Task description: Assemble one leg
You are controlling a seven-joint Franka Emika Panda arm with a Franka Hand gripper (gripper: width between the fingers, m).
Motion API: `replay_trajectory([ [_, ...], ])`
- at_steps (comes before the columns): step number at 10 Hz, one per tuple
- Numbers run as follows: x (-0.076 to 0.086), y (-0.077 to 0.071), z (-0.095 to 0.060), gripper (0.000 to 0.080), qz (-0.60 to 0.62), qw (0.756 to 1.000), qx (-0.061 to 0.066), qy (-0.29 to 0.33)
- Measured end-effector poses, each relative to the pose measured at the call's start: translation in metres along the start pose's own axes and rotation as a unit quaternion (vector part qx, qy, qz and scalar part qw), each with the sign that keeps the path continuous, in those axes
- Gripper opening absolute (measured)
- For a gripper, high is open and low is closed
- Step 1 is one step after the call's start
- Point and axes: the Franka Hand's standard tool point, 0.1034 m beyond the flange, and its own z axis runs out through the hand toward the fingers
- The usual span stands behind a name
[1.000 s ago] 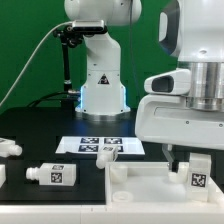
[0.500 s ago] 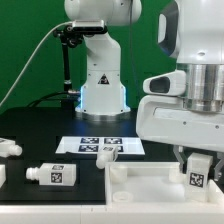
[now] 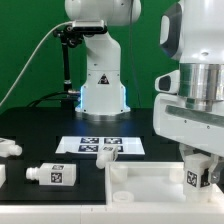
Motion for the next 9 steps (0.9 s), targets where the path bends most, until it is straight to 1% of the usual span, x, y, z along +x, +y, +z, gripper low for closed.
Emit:
replay_trajectory([
  [1, 0.0006, -0.0003, 0.0001, 0.0282, 0.076, 0.997, 0.004, -0.015],
  [2, 0.0011, -0.0006, 0.0002, 0.0284, 0.119, 0.993, 0.007, -0.027],
  [4, 0.0007, -0.0026, 0.0012, 0.0284, 0.276, 0.960, 0.020, -0.047],
  [7, 0.0008, -0.0039, 0.0012, 0.0284, 0.369, 0.928, 0.018, -0.049],
  [8, 0.0012, -0.0039, 0.0013, 0.0289, 0.353, 0.934, 0.018, -0.048],
  [9, 0.0017, -0.0032, 0.0018, 0.0289, 0.318, 0.947, 0.019, -0.046],
])
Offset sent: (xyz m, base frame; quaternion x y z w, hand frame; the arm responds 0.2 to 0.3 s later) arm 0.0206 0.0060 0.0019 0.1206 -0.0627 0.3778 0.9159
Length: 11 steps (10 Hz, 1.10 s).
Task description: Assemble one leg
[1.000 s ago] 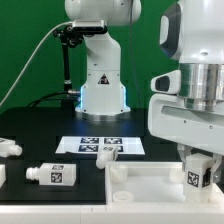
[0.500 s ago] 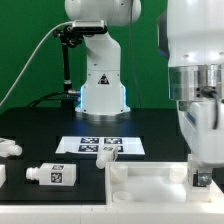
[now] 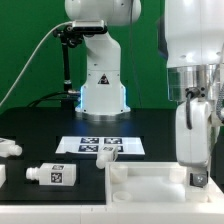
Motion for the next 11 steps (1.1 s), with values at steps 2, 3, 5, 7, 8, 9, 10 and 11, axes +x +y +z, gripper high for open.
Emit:
replay_trajectory([
  [2, 0.001, 0.000, -0.002, 0.0614, -0.177, 0.984, -0.003, -0.001],
  [3, 0.000, 0.000, -0.006, 0.0614, -0.259, 0.966, -0.003, -0.003],
  [5, 0.002, 0.000, -0.007, 0.0642, -0.344, 0.939, -0.005, -0.005],
  [7, 0.003, -0.001, -0.007, 0.0648, -0.399, 0.917, -0.005, -0.003],
  [8, 0.004, -0.001, -0.007, 0.0649, -0.451, 0.893, -0.008, 0.003],
  [9, 0.000, -0.003, -0.010, 0.0649, -0.554, 0.832, -0.020, 0.027],
  [10, -0.004, -0.002, -0.011, 0.0649, -0.610, 0.791, -0.023, 0.038],
  [11, -0.001, -0.002, -0.010, 0.0649, -0.604, 0.796, -0.024, 0.037],
])
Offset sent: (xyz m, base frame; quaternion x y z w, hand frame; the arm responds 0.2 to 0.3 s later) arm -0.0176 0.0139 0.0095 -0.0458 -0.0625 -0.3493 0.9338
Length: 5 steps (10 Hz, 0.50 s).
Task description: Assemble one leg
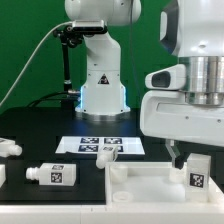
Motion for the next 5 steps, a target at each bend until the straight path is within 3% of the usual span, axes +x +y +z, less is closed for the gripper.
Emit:
replay_trajectory([
  [1, 0.0009, 0.0009, 0.0001, 0.0649, 0.016, 1.000, -0.001, 0.000],
  [3, 0.0007, 0.0010, 0.0004, 0.0388, 0.034, 0.999, -0.001, 0.000],
  [4, 0.0006, 0.0010, 0.0007, 0.0388, 0.067, 0.998, -0.001, 0.000],
  [5, 0.0006, 0.0019, 0.0009, 0.0285, 0.102, 0.995, -0.002, -0.001],
])
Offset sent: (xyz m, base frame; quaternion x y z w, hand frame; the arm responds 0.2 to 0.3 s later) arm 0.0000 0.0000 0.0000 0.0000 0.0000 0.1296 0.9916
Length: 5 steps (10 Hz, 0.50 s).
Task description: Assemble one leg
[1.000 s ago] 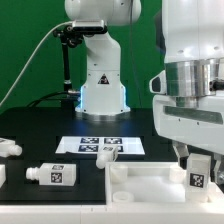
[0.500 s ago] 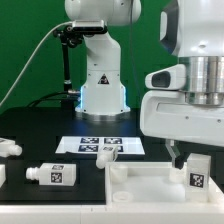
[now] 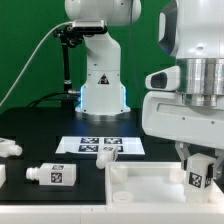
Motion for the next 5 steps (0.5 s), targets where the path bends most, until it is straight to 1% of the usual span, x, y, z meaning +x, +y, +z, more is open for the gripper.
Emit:
replay_trajectory([
  [1, 0.0001, 0.0002, 0.0000, 0.0285, 0.020, 1.000, 0.000, 0.000],
  [3, 0.0009, 0.0009, 0.0002, 0.0285, 0.102, 0.995, -0.001, 0.000],
  [4, 0.0013, 0.0012, 0.0005, 0.0285, 0.166, 0.986, -0.006, -0.003],
  [5, 0.0009, 0.0018, 0.0004, 0.0285, 0.249, 0.968, -0.013, -0.016],
])
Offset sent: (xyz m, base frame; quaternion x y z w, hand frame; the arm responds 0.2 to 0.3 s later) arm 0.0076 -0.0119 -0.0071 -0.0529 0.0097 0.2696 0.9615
